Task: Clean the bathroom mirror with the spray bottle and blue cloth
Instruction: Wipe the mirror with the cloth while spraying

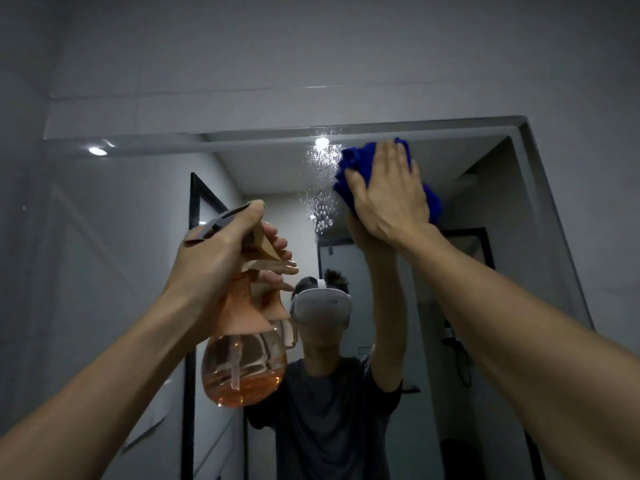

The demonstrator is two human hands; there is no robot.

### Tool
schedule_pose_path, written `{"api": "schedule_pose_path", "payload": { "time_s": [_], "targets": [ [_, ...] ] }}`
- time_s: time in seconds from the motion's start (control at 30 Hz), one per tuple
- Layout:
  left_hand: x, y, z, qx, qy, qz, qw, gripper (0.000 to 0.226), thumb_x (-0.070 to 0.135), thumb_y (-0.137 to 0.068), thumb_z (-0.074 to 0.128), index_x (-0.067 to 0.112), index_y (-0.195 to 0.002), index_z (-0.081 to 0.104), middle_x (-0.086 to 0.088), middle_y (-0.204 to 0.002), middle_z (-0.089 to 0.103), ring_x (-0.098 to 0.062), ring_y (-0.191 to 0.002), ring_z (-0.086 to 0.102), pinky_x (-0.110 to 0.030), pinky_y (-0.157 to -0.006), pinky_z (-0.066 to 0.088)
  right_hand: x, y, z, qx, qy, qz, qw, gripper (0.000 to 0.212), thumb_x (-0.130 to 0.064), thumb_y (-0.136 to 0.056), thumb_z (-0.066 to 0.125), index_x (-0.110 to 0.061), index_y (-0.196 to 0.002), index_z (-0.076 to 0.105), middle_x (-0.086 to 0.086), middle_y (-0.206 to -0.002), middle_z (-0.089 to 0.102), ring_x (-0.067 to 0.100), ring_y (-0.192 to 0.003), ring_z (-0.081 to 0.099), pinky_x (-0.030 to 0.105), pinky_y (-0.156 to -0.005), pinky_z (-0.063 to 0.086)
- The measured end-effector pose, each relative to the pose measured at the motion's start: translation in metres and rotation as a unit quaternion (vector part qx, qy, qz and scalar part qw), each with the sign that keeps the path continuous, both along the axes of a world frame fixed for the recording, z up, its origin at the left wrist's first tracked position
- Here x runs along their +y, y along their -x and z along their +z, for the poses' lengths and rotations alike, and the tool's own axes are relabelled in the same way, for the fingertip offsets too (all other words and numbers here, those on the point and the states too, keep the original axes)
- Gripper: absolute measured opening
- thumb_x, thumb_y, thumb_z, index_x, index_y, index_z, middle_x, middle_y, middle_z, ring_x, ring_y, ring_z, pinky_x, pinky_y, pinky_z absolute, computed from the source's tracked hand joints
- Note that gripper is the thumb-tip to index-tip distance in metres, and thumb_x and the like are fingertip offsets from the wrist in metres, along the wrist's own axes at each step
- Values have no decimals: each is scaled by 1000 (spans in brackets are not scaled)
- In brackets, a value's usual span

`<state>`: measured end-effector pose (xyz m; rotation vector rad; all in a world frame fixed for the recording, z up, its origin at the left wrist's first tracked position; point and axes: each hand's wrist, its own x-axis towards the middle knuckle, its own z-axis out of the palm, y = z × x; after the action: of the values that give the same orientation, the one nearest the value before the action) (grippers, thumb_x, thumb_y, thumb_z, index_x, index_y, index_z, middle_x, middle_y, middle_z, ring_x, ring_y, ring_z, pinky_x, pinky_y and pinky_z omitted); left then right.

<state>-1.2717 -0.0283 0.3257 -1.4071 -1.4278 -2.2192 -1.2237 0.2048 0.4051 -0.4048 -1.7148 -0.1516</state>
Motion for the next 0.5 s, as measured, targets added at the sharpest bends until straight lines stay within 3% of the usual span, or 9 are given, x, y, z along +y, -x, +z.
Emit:
{"api": "schedule_pose_path", "payload": {
  "time_s": [0.17,0.27,0.4,0.5],
  "targets": [
    [-12,2,4,-1,-1,-29,1000,36,38,-95,60,3,-101,66,-14,-84,72,-24,-77,73,-31,-58,58,-56,45,-26,-85,-136,3,987,76,-58,-101,19,-10,-158,4,10,-166,2,21,-153,-2,44,-124,2],
    [-14,7,3,-3,9,-22,1000,36,38,-95,59,4,-98,68,-13,-84,73,-23,-75,72,-29,-56,59,-59,54,-67,-105,-206,-2,973,75,-58,-100,25,-11,-157,11,9,-165,9,21,-153,4,46,-124,11],
    [-14,19,1,-5,30,-6,1000,38,41,-93,62,4,-100,68,-16,-92,76,-28,-84,75,-34,-61,62,-28,37,-102,-112,-213,-39,970,77,-62,-100,28,-11,-156,19,10,-163,19,20,-152,14,45,-123,17],
    [-16,24,-2,-38,23,-29,999,40,41,-91,65,3,-102,68,-17,-93,75,-26,-80,75,-35,-63,62,-3,9,-99,-76,-160,-19,984,76,-61,-99,36,-11,-155,24,8,-163,22,20,-151,18,44,-124,15]
  ]
}}
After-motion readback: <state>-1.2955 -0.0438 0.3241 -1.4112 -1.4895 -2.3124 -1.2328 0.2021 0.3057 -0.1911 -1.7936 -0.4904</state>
